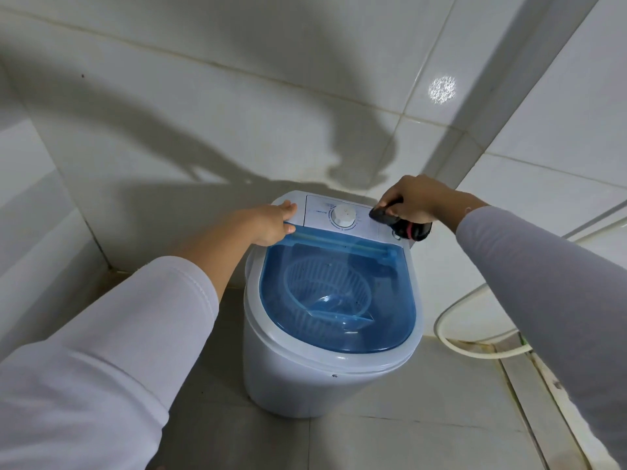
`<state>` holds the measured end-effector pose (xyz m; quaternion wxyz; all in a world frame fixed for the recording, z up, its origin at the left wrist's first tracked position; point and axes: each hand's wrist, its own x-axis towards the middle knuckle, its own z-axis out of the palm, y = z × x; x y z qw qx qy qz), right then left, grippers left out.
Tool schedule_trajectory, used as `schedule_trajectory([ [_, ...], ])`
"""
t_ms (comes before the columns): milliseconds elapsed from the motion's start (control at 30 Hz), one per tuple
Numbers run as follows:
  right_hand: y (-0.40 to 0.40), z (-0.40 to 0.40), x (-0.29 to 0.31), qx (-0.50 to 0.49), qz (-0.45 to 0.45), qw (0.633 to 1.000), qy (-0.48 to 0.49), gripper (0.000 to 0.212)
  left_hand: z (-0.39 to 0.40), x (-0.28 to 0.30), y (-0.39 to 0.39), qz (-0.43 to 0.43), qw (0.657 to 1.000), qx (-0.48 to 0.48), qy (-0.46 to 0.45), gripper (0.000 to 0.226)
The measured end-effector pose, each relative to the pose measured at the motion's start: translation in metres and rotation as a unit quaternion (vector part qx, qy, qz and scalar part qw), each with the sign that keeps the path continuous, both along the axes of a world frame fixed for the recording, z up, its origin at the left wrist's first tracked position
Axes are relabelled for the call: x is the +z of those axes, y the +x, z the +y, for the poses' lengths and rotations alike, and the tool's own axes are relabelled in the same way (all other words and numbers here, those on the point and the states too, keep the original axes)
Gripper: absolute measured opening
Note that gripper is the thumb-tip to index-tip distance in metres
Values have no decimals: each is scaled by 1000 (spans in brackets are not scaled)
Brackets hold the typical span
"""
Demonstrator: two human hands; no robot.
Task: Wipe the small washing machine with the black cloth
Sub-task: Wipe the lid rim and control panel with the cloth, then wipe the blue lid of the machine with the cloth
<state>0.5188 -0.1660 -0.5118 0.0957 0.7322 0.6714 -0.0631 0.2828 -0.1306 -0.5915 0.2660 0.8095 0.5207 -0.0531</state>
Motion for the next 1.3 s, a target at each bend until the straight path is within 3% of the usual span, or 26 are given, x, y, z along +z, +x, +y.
schedule_trajectory([
  [233,-26,21,-5,1,29,998,62,39,1,-2,-1,-7,1000,2,-5,57],
  [467,-51,23,-22,39,-51,997,52,37,2,-2,-1,-3,1000,-3,-2,57],
  [867,-39,-4,-32,205,-175,962,40,39,2,-6,1,0,1000,1,10,57],
  [1300,-22,-17,-27,156,-211,965,-7,32,5,-13,-3,-48,999,13,-4,54],
])
